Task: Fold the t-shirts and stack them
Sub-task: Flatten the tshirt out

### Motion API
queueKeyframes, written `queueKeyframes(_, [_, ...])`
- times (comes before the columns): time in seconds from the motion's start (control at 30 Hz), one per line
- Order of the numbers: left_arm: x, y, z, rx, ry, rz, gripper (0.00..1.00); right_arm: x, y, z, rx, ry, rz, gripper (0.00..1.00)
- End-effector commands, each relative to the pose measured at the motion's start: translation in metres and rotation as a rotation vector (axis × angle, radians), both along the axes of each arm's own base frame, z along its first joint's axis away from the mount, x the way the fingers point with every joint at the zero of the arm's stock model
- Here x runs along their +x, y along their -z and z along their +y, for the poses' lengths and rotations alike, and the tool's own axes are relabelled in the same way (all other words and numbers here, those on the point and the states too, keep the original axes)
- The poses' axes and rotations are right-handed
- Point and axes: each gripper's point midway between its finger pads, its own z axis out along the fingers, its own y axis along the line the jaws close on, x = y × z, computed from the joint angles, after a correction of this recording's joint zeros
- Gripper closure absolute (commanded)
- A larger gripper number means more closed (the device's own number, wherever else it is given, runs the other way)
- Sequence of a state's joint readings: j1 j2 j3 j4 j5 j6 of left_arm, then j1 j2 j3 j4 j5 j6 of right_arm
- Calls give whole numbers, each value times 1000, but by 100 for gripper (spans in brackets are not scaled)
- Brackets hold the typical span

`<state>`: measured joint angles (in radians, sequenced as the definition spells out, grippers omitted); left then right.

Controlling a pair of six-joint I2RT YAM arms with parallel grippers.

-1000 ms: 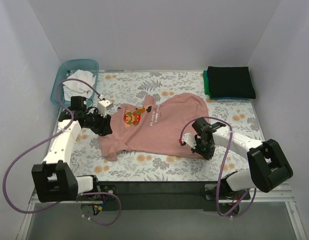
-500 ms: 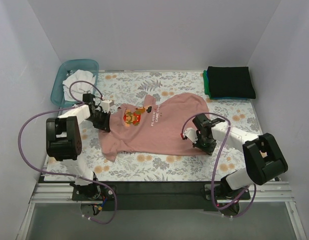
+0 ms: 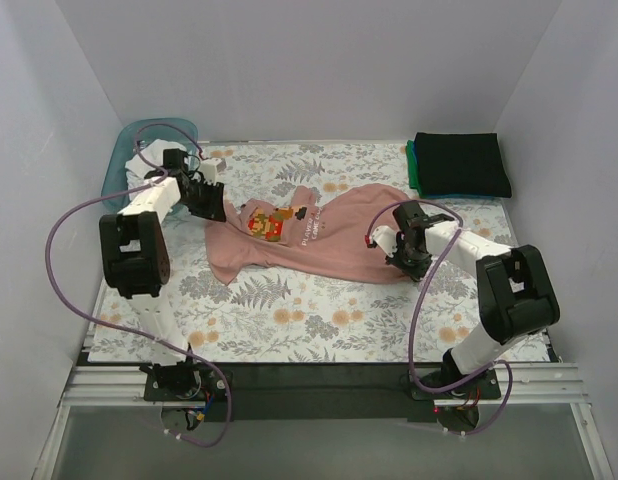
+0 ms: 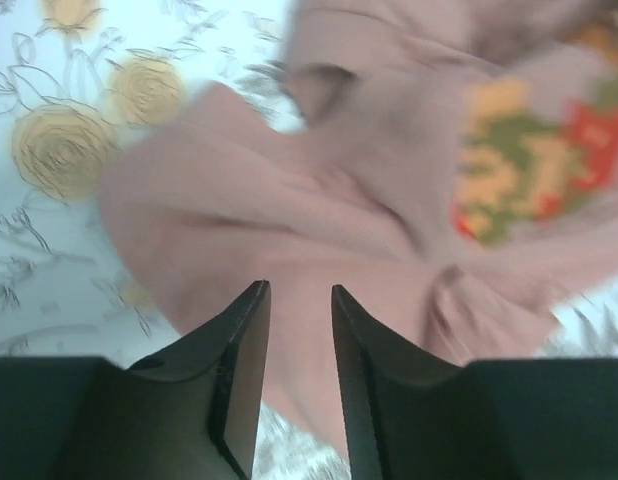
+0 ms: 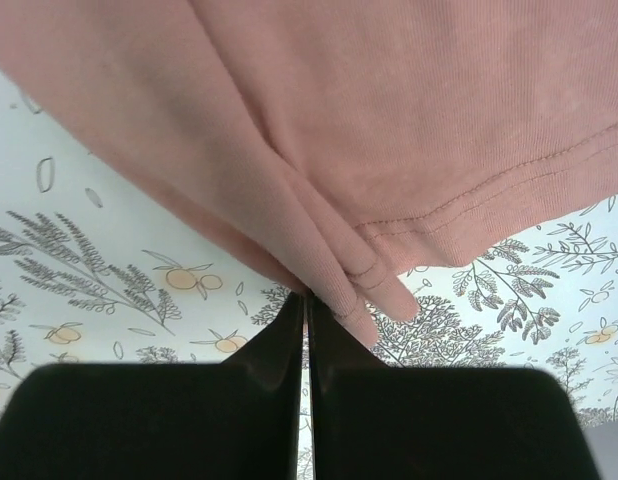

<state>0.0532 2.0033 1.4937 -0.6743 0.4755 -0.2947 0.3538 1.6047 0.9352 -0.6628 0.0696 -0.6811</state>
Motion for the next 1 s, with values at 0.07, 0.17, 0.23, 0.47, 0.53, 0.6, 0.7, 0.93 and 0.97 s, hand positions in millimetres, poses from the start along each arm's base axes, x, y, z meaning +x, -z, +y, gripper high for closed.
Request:
queueKeyframes(0.07, [-84, -112, -26, -80, 197, -184, 67, -18, -19, 16, 111, -49, 7, 99])
queueKeyframes(0.17, [-140, -118, -28, -49, 254, -211, 66, -33, -18, 17, 126, -60, 26, 99])
queueKeyframes(0.23, [-172, -108, -26, -2, 280, -211, 67, -39, -16, 16, 122, -61, 35, 99])
queueKeyframes(0.47, [-210, -45, -5, 170, 362, -175, 67, -44, -9, 17, 124, -42, 73, 99])
queueKeyframes(0.53, [-209, -33, -8, 198, 405, -167, 66, -42, -10, 19, 130, -33, 76, 99])
queueKeyframes(0.6, [-207, -23, -9, 211, 420, -158, 63, -43, -8, 19, 126, -32, 88, 99])
queueKeyframes(0.7, [-196, -17, -13, 233, 444, -186, 60, -45, -6, 18, 121, -34, 94, 99])
queueKeyframes(0.93, [-188, 11, -22, 273, 492, -189, 59, -48, -2, 16, 113, -32, 107, 99])
queueKeyframes(0.97, [-187, 13, -22, 284, 494, -187, 59, -49, -2, 16, 112, -34, 109, 99])
